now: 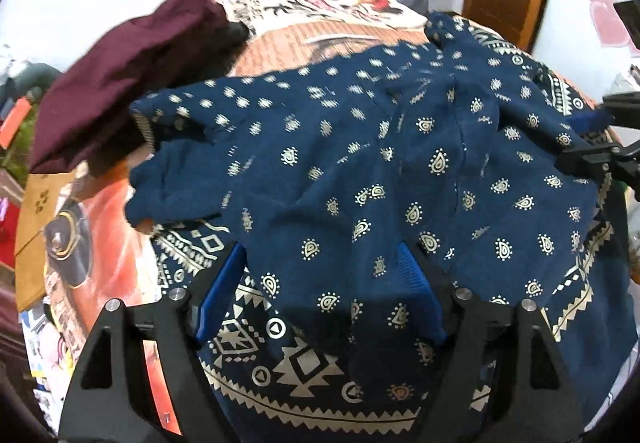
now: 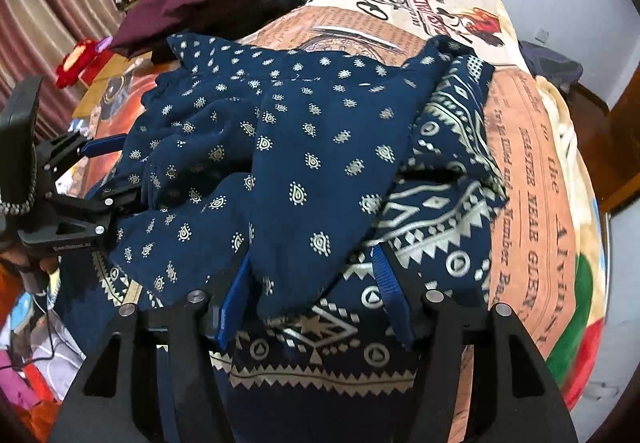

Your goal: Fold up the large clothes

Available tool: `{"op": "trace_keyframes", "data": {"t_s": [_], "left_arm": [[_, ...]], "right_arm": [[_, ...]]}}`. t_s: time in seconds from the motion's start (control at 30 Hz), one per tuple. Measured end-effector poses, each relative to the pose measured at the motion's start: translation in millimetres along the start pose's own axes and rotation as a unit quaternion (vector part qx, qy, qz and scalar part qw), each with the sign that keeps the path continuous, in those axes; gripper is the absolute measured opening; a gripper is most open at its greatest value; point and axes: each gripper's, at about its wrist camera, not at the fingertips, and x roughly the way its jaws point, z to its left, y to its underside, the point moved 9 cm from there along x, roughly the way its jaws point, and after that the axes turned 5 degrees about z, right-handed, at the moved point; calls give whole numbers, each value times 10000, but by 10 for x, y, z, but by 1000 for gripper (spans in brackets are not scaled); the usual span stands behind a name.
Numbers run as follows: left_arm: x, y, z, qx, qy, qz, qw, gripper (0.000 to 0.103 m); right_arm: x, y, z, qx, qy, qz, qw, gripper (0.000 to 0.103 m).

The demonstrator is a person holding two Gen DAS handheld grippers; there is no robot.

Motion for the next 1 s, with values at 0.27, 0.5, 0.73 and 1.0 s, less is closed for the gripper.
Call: {"op": "trace_keyframes", "data": {"t_s": [0.27,0.5,0.73,1.0], "left_arm": [[-538,-346,483,-480,-177,-498,9974,79],[-734,-548,1387,-1549,-374,-910,9830,88],[-57,-299,1908,-2595,320,-174,9650,88],[912,20,1831,-3671,1967,551,9075,86]], "right_arm": [[-580,-364,-113,470,-276,-819,9952,56],[-938,-734,-436,988,-376,-1500,9830,57],[-556,-820,-827,1541,-251,-1298,9792,66],[45,-667,-1027,2189,-868,-579,9702,66]]}}
